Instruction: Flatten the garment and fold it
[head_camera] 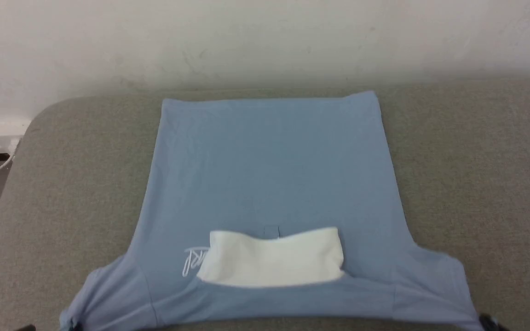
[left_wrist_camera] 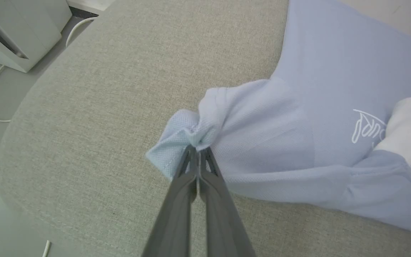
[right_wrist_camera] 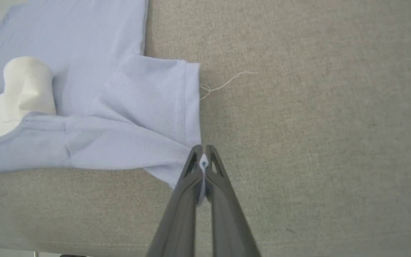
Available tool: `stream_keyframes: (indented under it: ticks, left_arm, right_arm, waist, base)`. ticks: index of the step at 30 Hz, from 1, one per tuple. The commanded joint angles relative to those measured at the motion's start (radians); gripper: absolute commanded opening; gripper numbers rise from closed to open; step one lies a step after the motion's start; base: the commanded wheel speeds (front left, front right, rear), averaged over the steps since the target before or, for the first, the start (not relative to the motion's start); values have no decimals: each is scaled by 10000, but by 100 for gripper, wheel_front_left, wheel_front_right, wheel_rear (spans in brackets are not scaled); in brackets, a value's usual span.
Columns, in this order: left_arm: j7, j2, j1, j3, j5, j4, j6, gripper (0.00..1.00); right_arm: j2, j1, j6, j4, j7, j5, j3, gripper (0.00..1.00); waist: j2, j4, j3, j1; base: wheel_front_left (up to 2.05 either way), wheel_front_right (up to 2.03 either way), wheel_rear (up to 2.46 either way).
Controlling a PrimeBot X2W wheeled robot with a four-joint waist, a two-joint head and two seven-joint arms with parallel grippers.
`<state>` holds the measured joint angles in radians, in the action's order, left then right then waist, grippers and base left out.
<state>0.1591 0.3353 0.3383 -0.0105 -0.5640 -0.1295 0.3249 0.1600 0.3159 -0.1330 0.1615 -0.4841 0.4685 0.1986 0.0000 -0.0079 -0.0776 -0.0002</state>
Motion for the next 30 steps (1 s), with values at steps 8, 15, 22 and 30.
stream_keyframes:
  ticks: [8, 15, 22, 30]
  left_arm:
    - [171, -427, 639, -219, -295, -13, 186, 0]
    - [-485, -581, 86, -380, -106, 5, 11, 0]
    - [-906, -693, -638, -665, 129, -284, -140, 0]
    - [-1432, -1034, -1645, -1184, 302, -400, -452, 0]
  right_arm:
    - [-1013, 859, 23, 167, -1896, -449, 556, 100]
    - [-948, -776, 23, 1028, -780, -7, 642, 100]
    - [-262, -4461, 23, -1467, 695, 44, 926, 100]
    - [997, -9162, 23, -6142, 1538, 23, 878, 100]
  waist:
    - [0, 228, -274, 2]
    - [0, 444, -560, 2]
    - [0, 936, -1488, 2]
    - [0, 2021, -2671, 2]
  base:
    - [0, 0, 0]
    - [0, 0, 0]
    - [0, 0, 0]
    - [0, 0, 0]
